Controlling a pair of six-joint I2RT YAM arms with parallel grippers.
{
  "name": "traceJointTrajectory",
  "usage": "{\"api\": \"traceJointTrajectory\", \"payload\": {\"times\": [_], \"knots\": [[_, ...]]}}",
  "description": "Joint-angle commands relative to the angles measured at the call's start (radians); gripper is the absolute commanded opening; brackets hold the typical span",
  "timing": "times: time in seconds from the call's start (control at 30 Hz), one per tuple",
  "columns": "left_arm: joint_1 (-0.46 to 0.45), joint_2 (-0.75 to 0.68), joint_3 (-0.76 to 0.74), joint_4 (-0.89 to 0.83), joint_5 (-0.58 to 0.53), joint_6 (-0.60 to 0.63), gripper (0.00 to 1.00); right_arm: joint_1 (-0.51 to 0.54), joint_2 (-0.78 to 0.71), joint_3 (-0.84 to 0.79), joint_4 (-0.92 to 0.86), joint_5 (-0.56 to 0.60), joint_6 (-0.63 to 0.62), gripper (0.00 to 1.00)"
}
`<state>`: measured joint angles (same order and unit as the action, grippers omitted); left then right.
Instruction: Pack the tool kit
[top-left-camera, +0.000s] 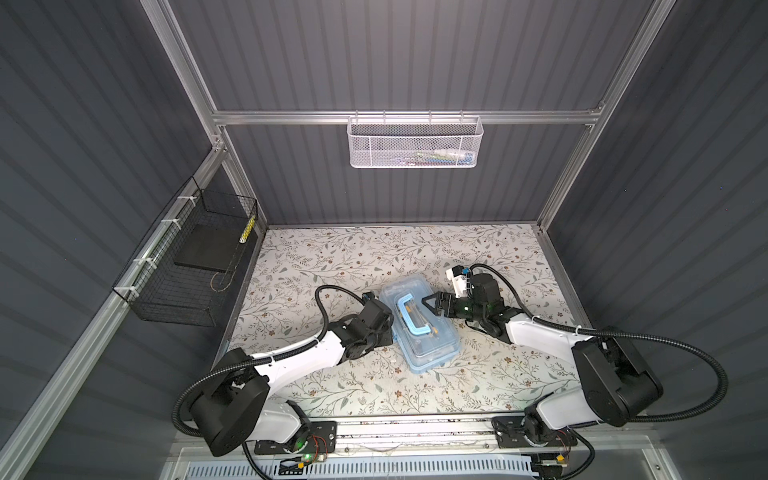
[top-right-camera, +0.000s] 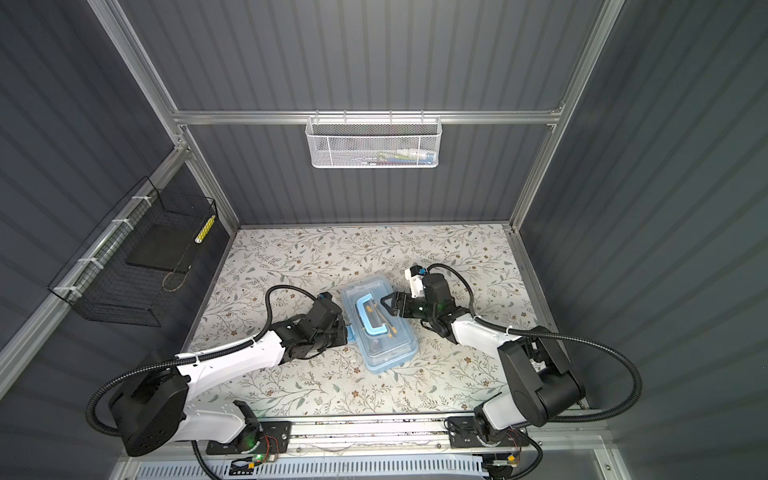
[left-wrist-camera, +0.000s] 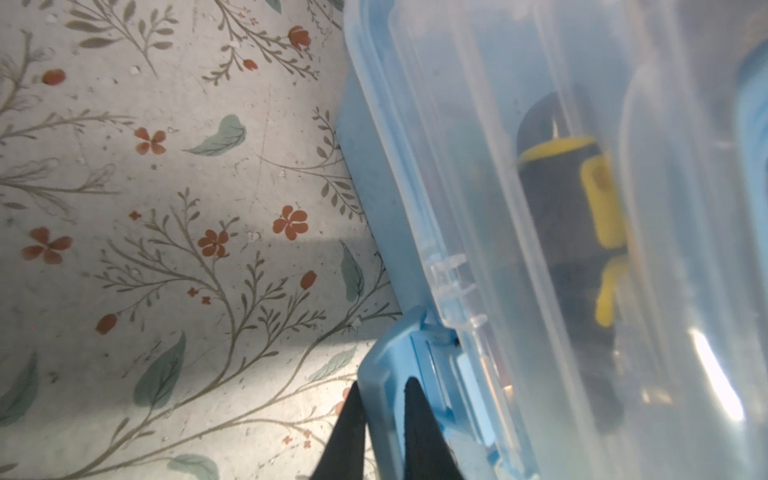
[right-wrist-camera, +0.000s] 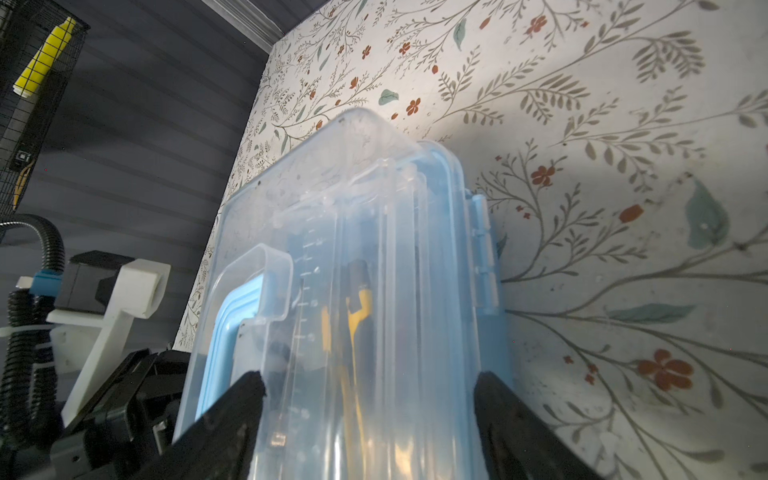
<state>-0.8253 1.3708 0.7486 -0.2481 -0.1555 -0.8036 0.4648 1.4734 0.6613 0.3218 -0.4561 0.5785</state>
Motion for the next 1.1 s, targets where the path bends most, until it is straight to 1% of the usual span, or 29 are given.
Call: {"api": "traceJointTrajectory", "payload": {"times": [0.0,0.33,0.5,0.73,0.87,1.0,1.07], "knots": [[-0.003,0.007,0.061,-0.054,0.01,0.041,0.18,0.016,0.024,-0.026,-0.086,-0.01,-0.022,0.8],[-0.002,0.005,0.13,-0.182,-0.004,0.059,0.17,0.015,0.037,-0.024,-0.085,0.002,-0.029,0.8],[-0.002,-0.026,0.152,-0.231,-0.024,0.067,0.18,0.016,0.04,-0.019,-0.096,0.012,-0.043,0.8],[-0.001,-0.064,0.137,-0.17,-0.014,0.064,0.2,0.016,0.051,-0.017,-0.084,0.004,-0.04,0.8],[0.0,-0.086,0.129,-0.128,-0.001,0.07,0.23,0.016,0.047,-0.02,-0.085,0.007,-0.04,0.8],[0.0,-0.1,0.121,-0.1,-0.003,0.081,0.28,0.016,0.045,-0.02,-0.084,0.008,-0.04,0.8],[0.0,-0.104,0.112,-0.083,0.0,0.083,0.32,0.015,0.045,-0.021,-0.084,0.007,-0.04,0.8]]}}
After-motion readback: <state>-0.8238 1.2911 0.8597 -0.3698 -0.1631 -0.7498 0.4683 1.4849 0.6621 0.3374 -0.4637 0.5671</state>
